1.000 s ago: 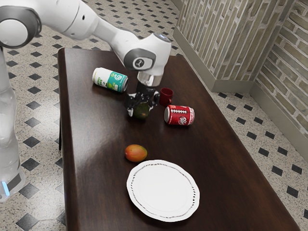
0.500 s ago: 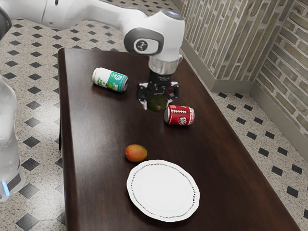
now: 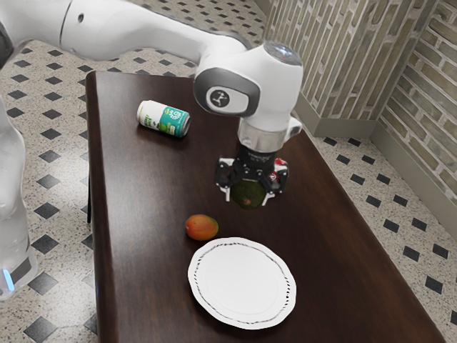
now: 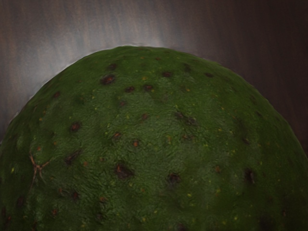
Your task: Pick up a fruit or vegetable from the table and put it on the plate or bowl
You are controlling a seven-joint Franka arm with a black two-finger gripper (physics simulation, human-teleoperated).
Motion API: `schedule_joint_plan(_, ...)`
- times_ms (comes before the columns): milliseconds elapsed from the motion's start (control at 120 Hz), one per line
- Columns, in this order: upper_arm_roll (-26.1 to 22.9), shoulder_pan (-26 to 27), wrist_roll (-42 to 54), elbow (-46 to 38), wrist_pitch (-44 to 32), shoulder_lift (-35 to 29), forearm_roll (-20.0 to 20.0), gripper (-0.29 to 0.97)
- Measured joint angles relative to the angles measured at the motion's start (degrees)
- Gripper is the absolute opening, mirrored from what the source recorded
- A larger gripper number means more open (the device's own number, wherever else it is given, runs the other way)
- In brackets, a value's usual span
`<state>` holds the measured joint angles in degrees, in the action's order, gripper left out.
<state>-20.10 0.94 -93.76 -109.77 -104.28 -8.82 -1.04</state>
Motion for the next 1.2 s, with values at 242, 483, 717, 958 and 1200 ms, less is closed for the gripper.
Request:
schedule_joint_plan(242, -4.9, -0.1, 0.2, 0.6, 0.5, 0.2, 0.0, 0.43)
schedule_joint_plan(483, -8.8, 0.2, 0.3, 4.1, 0.9, 4.1, 0.2, 0.41)
schedule_joint_plan(717, -10.3, 0.1, 0.3, 5.0, 0.6, 5.9, 0.4, 0.49)
schedule_joint_plan(958, -11.5, 0.5, 0.3, 5.0, 0.2, 5.5, 0.6, 0.64)
schedule_joint_plan(1200, -11.2, 0.0, 0.4, 5.2, -0.3, 5.4, 0.6, 0.67)
